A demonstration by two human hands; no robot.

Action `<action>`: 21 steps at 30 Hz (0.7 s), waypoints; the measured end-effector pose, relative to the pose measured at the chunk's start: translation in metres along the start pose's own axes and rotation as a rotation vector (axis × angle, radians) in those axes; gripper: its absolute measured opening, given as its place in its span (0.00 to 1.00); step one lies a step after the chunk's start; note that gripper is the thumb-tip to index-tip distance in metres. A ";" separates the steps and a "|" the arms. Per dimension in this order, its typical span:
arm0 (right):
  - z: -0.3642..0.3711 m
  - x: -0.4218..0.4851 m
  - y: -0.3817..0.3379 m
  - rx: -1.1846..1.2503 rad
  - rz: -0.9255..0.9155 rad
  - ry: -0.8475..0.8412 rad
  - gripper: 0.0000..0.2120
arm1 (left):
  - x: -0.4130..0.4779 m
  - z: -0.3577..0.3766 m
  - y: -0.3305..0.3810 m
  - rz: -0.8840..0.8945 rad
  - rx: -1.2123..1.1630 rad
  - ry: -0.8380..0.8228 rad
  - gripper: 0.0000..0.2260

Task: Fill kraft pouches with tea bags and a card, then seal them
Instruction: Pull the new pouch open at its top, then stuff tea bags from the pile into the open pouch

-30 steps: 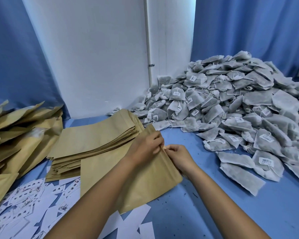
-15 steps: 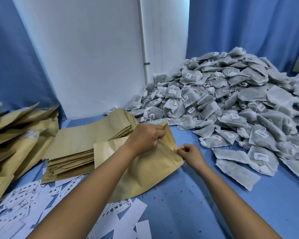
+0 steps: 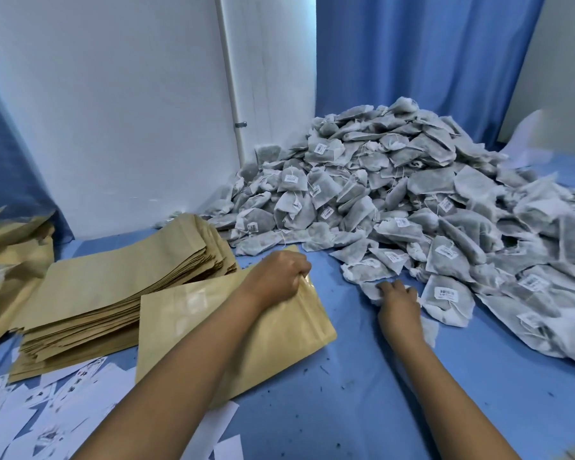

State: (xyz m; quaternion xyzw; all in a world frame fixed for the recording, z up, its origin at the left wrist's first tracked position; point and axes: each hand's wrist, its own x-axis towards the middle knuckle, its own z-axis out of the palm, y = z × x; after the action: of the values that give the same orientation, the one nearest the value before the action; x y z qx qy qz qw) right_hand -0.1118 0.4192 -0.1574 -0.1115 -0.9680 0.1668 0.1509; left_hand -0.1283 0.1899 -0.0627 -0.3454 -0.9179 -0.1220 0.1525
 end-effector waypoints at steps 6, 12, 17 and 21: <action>-0.026 0.002 -0.037 1.404 0.320 0.210 0.04 | -0.004 0.008 -0.003 -0.022 -0.041 0.035 0.09; -0.013 -0.015 -0.098 1.574 0.243 -0.119 0.08 | -0.009 0.010 0.003 -0.076 -0.259 0.267 0.08; -0.028 -0.020 -0.093 1.311 -0.308 -0.347 0.06 | -0.018 0.007 -0.011 -0.204 -0.309 0.466 0.08; -0.010 -0.034 -0.117 0.609 -0.339 -0.462 0.17 | -0.013 0.004 0.003 -0.046 -0.295 0.427 0.07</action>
State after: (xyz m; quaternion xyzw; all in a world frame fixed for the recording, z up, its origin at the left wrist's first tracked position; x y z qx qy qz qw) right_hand -0.0967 0.3057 -0.1156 0.1394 -0.8874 0.4389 -0.0189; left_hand -0.1174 0.1860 -0.0712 -0.3093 -0.8448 -0.3283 0.2880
